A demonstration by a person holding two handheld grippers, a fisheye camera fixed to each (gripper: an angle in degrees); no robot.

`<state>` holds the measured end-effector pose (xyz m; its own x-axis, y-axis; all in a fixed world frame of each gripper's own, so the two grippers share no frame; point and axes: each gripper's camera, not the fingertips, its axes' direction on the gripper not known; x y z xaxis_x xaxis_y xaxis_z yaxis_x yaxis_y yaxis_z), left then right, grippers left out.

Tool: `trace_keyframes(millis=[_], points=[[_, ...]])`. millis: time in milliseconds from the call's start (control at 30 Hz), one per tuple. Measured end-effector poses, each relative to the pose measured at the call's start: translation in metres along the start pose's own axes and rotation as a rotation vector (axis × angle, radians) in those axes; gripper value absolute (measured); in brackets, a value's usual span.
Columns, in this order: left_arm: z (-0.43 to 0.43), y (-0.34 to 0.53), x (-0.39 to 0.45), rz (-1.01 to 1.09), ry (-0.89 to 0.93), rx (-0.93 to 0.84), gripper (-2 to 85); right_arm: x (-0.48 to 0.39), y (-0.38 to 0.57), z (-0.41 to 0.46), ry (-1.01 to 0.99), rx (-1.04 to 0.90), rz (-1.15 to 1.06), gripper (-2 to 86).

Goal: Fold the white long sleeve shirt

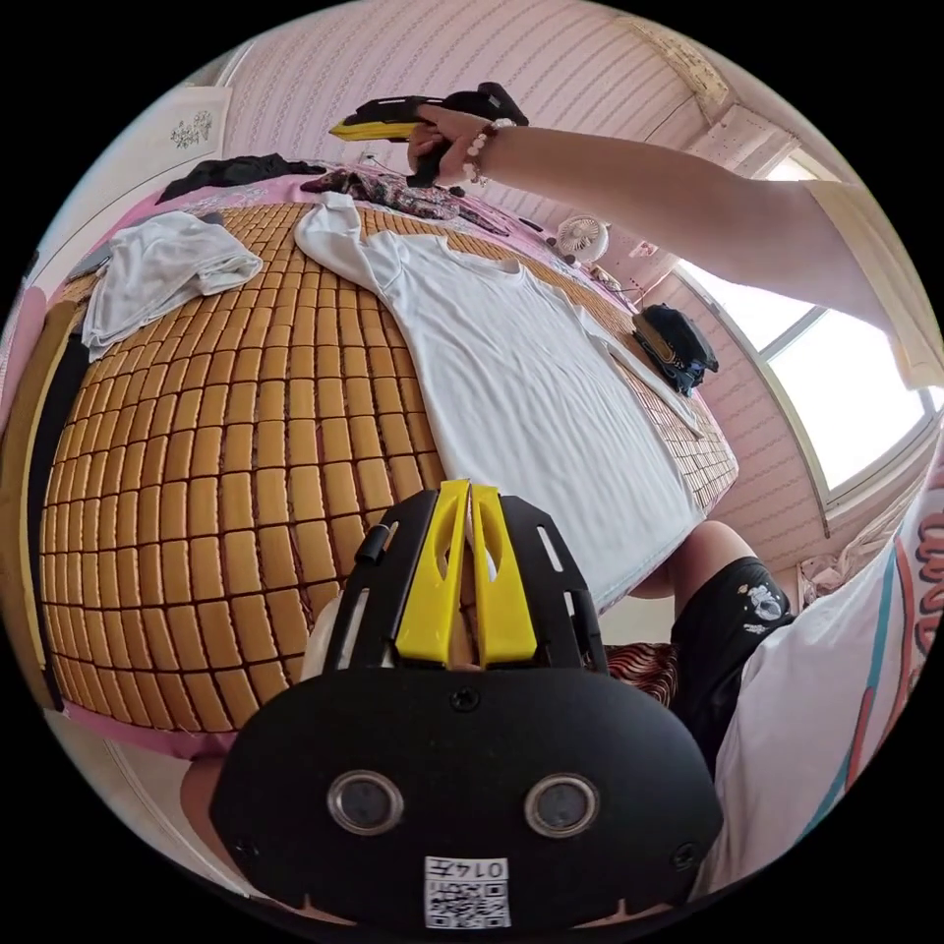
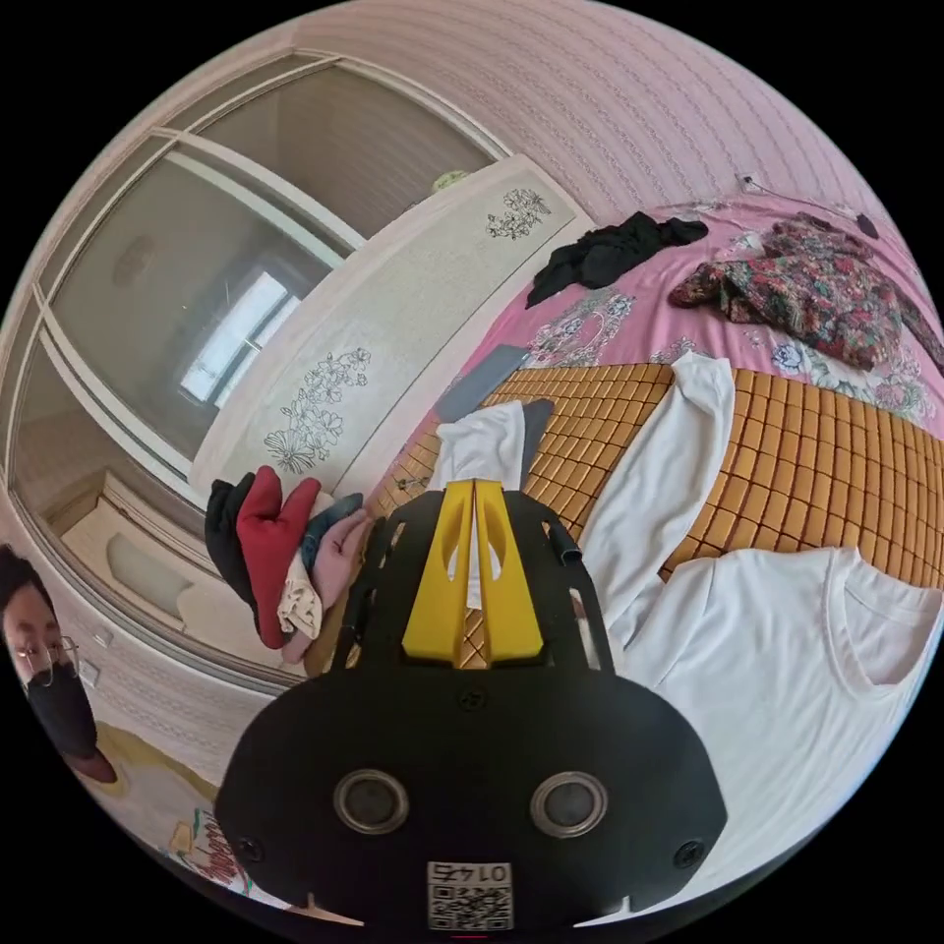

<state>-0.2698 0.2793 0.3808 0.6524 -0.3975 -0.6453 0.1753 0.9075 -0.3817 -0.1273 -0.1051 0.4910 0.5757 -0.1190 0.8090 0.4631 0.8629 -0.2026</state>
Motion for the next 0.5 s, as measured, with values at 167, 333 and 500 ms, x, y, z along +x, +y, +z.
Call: trace_keyframes(millis=[167, 333, 500], points=[[0.004, 0.002, 0.010, 0.053, 0.014, -0.072, -1.0, 0.018, 0.005, 0.048, 0.311, -0.146, 0.051, 7.4], [0.006, -0.004, 0.011, 0.125, 0.010, -0.161, -1.0, 0.038, -0.014, 0.091, 0.540, -0.147, 0.079, 9.8], [0.000, -0.008, 0.002, 0.134, 0.059, -0.171, -1.0, 0.074, -0.035, 0.139, 0.555, -0.167, 0.190, 6.4]])
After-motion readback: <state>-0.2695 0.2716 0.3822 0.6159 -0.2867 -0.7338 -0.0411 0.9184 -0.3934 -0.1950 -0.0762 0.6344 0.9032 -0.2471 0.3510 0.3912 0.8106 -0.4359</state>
